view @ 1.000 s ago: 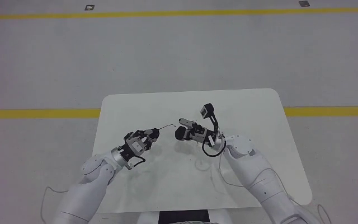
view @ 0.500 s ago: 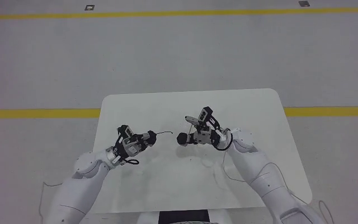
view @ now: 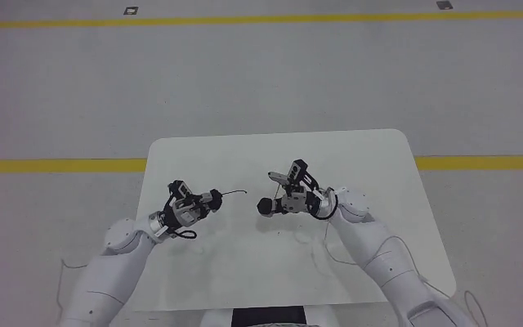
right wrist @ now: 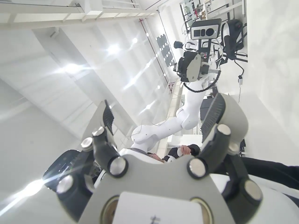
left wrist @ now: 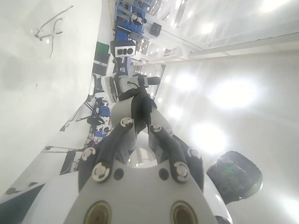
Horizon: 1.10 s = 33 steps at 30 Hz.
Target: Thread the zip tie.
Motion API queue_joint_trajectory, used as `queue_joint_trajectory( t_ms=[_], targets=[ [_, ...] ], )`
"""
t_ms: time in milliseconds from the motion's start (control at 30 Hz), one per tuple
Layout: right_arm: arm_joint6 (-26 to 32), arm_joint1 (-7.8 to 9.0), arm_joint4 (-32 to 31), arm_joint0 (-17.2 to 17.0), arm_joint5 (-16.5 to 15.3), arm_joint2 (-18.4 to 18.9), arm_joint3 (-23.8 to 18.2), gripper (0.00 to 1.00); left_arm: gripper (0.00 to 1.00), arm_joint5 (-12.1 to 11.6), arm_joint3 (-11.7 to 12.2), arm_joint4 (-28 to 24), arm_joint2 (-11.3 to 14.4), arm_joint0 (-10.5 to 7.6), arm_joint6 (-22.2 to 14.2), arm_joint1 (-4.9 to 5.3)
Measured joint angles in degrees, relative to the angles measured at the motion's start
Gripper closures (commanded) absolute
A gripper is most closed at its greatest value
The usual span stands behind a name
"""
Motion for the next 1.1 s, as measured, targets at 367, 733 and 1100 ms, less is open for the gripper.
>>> queue_joint_trajectory(
  t_ms=[367, 733, 1100],
  targets=[
    [8.9, -0.51, 0.4, 2.5, 0.5, -3.4, 5.0, 0.0, 1.0, 1.8, 4.5, 2.9, -0.5, -3.96, -14.8, 1.4],
    [11.7, -0.99, -1.3, 3.6, -1.2, -5.9, 5.4, 0.0, 1.0, 1.2, 6.8, -2.1, 1.4, -4.89, -17.6, 1.37],
    [7.4, -1.2, -1.6, 2.5, -4.0, -6.8, 3.4, 0.76, 1.0, 1.2, 6.8, -2.1, 1.4, -4.89, -17.6, 1.37]
  ],
)
